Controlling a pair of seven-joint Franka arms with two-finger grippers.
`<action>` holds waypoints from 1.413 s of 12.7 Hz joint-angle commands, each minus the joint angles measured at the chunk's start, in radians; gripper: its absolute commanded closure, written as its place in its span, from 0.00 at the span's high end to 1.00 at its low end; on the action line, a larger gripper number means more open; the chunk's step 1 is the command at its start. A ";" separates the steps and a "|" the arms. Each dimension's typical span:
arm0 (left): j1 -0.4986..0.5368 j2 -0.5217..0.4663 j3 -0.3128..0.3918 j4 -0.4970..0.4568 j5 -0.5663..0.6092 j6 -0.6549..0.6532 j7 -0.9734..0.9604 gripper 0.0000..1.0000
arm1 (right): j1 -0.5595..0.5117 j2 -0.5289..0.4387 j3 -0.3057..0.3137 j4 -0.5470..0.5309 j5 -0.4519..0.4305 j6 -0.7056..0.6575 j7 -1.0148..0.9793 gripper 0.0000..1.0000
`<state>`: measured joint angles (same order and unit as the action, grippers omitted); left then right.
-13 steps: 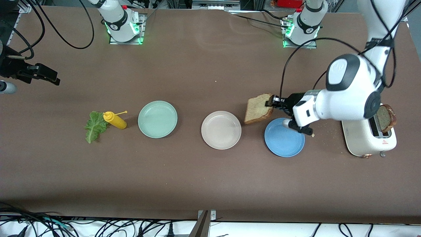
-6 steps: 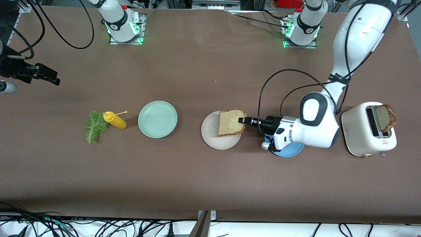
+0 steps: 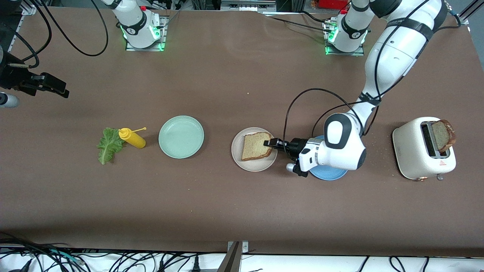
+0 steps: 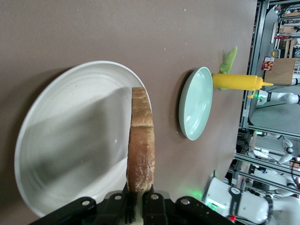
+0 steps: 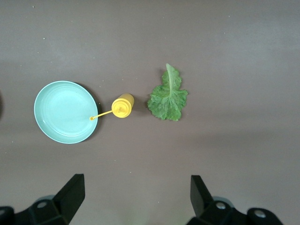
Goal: Make sandwich in beige plate with both arms
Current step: 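Lower the bread onto the beige plate and open the left gripper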
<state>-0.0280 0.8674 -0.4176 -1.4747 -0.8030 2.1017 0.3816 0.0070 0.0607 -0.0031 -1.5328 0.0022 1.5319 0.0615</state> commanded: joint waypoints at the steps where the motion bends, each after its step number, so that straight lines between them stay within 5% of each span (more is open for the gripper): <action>1: -0.030 0.025 0.003 0.028 -0.034 0.044 0.043 0.70 | 0.002 -0.016 -0.005 -0.010 0.016 -0.003 -0.014 1.00; 2: -0.038 0.025 0.005 0.028 -0.021 0.044 0.045 1.00 | 0.002 -0.016 -0.005 -0.012 0.016 -0.003 -0.015 1.00; 6: -0.021 0.010 0.010 0.036 0.079 0.044 0.042 1.00 | 0.002 -0.016 -0.005 -0.012 0.016 -0.003 -0.015 1.00; 10: 0.010 -0.043 0.010 0.036 0.306 0.028 0.030 1.00 | 0.002 -0.016 -0.005 -0.012 0.016 -0.003 -0.014 1.00; 18: 0.131 -0.217 0.014 0.037 0.591 -0.267 -0.055 1.00 | 0.002 -0.016 -0.005 -0.012 0.016 -0.003 -0.015 1.00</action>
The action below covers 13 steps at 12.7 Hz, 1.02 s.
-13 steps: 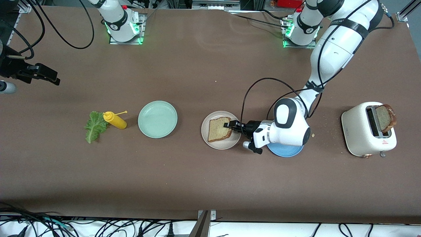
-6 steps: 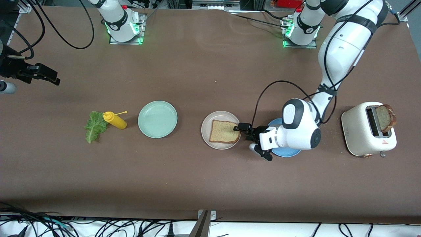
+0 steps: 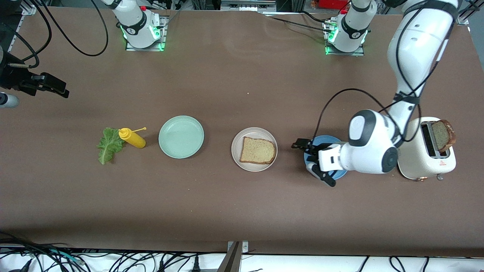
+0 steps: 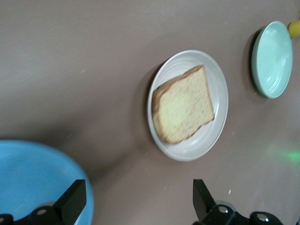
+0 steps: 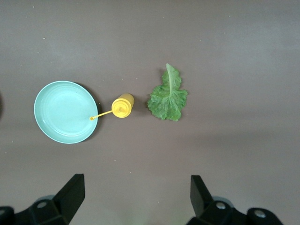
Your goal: Make sandwich in beige plate with both arms
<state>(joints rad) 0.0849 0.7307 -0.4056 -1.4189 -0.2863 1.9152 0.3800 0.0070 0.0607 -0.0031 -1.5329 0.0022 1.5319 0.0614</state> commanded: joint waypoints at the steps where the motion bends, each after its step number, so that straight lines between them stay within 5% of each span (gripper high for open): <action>1: 0.027 -0.114 0.002 -0.018 0.120 -0.126 -0.088 1.00 | 0.002 -0.016 -0.005 -0.012 0.016 -0.003 -0.015 1.00; 7: 0.035 -0.384 0.002 -0.020 0.381 -0.329 -0.363 1.00 | 0.002 -0.013 -0.009 -0.012 0.034 -0.003 -0.112 1.00; 13: 0.194 -0.565 -0.007 -0.023 0.337 -0.424 -0.369 1.00 | -0.010 0.011 -0.112 -0.015 0.257 -0.003 -0.608 1.00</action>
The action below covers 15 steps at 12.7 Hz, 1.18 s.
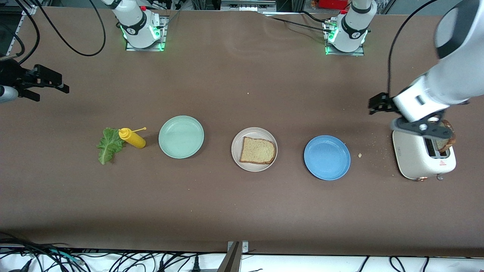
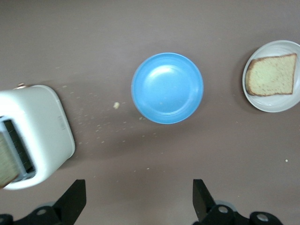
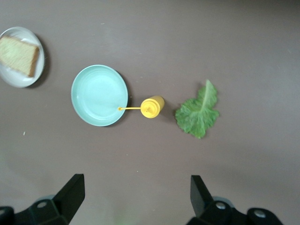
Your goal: Make sandwich in beige plate with both arms
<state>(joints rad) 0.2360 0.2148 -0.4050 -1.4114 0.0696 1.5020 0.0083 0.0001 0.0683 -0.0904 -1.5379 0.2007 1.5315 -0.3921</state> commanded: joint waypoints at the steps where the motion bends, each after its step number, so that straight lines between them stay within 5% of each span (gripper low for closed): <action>1: 0.043 -0.072 -0.008 -0.032 -0.019 -0.034 0.001 1.00 | -0.003 0.014 -0.038 -0.010 0.083 -0.002 -0.242 1.00; 7: 0.039 -0.115 0.020 -0.044 -0.014 -0.086 0.002 1.00 | -0.047 0.085 -0.080 -0.010 0.253 -0.017 -0.597 1.00; 9: -0.138 -0.124 0.221 -0.063 -0.051 -0.071 0.002 1.00 | -0.092 0.138 -0.080 -0.010 0.354 -0.050 -0.712 1.00; 12: -0.265 -0.219 0.389 -0.206 -0.119 0.043 0.077 1.00 | -0.129 0.179 -0.080 -0.011 0.448 -0.080 -0.850 1.00; 15: -0.270 -0.278 0.375 -0.259 -0.088 0.077 0.071 1.00 | -0.155 0.223 -0.080 -0.010 0.517 -0.128 -1.009 1.00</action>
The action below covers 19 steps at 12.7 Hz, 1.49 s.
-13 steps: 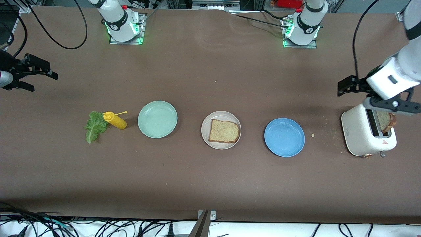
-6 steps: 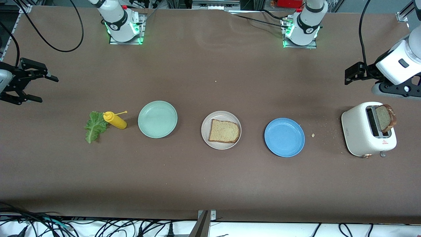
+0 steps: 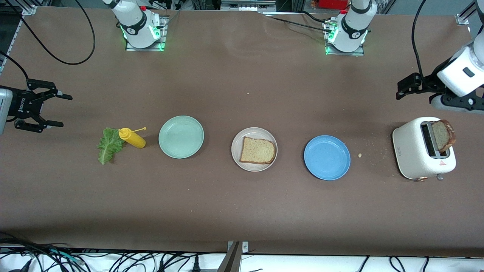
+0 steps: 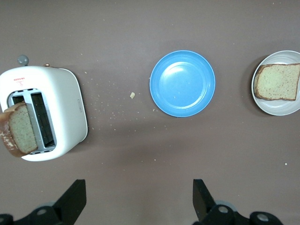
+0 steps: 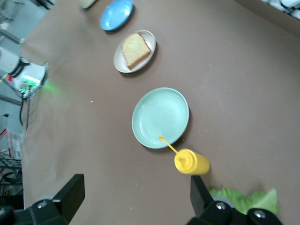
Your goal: Make sandwich in beige plate with both arms
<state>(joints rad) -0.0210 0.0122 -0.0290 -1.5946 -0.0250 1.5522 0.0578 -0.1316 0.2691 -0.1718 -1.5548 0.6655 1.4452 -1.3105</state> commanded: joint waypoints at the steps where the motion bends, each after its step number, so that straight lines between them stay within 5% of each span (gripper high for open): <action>1: 0.004 -0.075 -0.015 -0.074 0.058 0.026 0.030 1.00 | -0.034 0.030 0.002 0.007 0.074 -0.070 -0.151 1.00; 8: 0.007 -0.064 -0.023 -0.048 0.059 -0.023 0.022 1.00 | -0.157 0.214 0.003 -0.001 0.164 -0.183 -0.535 1.00; 13: 0.006 -0.060 -0.023 -0.045 0.045 -0.021 0.024 1.00 | -0.175 0.226 0.008 -0.169 0.229 -0.051 -0.688 1.00; 19: 0.007 -0.060 -0.023 -0.045 0.045 -0.020 0.025 1.00 | -0.175 0.367 0.034 -0.180 0.324 0.009 -0.910 1.00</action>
<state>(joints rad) -0.0186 -0.0415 -0.0474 -1.6361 0.0201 1.5351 0.0659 -0.2969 0.5872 -0.1559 -1.7368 0.9354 1.4484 -2.1366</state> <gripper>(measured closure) 0.000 0.000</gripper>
